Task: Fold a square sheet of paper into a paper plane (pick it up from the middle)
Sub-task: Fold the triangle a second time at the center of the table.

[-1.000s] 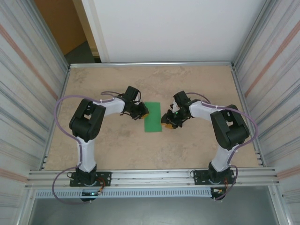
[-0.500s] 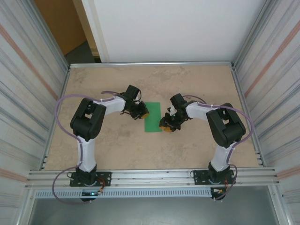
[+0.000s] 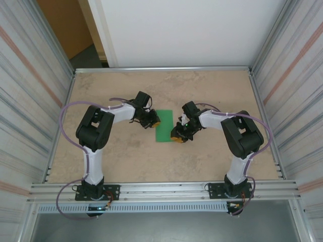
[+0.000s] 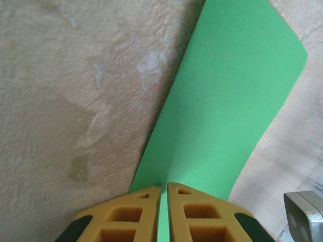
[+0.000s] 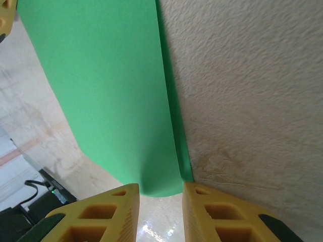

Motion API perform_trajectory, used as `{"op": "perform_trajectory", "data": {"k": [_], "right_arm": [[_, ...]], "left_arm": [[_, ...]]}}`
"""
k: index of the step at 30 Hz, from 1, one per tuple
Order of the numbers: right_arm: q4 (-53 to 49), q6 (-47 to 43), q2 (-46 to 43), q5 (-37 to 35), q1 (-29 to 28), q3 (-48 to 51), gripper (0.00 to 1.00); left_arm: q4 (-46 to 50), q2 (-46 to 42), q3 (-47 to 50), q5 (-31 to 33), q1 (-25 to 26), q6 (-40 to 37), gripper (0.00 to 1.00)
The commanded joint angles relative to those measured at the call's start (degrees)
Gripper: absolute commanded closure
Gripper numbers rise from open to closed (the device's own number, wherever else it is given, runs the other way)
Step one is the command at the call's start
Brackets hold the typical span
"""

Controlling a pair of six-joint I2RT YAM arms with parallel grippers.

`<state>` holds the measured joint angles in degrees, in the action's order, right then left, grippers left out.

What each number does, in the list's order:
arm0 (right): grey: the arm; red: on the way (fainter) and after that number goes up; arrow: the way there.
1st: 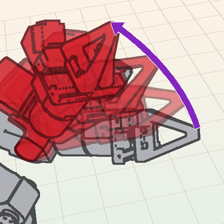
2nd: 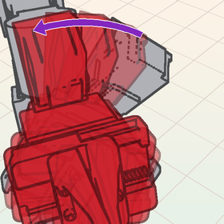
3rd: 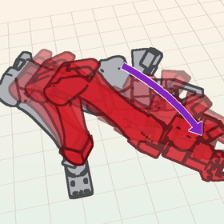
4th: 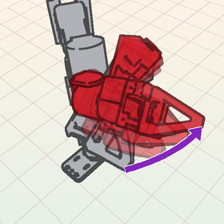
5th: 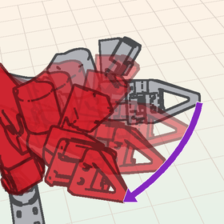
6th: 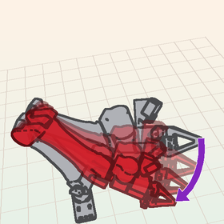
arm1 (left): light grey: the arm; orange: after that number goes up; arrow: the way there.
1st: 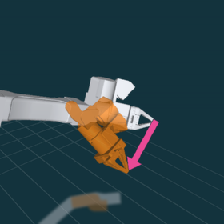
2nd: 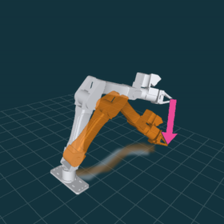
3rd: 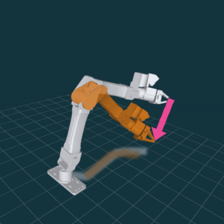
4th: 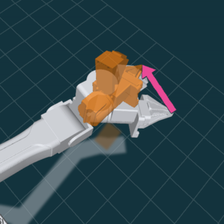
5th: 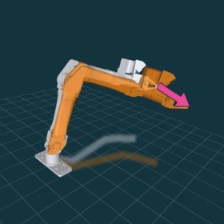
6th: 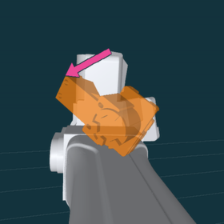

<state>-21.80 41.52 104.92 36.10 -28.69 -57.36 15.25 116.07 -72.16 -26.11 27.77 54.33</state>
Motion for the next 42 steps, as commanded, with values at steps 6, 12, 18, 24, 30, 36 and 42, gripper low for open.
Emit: {"op": "perform_trajectory", "data": {"k": [6,12,18,24,30,36,42], "right_arm": [[1.16,-0.56,-1.24,0.93,-0.14,-0.32,0.75],[4.75,0.03,-1.47,1.72,0.3,0.68,0.73],[7.69,-0.45,-0.23,2.26,0.86,0.69,0.67],[8.45,-1.42,1.06,1.89,1.8,-0.53,0.64],[8.71,-1.85,1.75,3.82,2.27,-1.33,0.65],[7.26,1.0,0.45,5.08,2.32,0.35,0.71],[7.11,3.73,-1.91,4.25,2.39,2.06,0.78]], "left_arm": [[4.97,3.59,0.88,2.71,0.26,0.47,0.87],[4.82,3.55,0.79,2.47,0.27,0.28,0.87],[4.71,3.64,0.71,2.33,0.27,0.12,0.87],[4.71,3.64,0.71,2.13,0.19,0.07,0.87],[4.68,3.64,0.79,2.08,0.18,-0.01,0.87],[4.36,3.48,0.79,1.94,0.18,-0.2,0.87],[3.79,2.76,0.77,1.64,0.18,-0.22,0.87]]}}
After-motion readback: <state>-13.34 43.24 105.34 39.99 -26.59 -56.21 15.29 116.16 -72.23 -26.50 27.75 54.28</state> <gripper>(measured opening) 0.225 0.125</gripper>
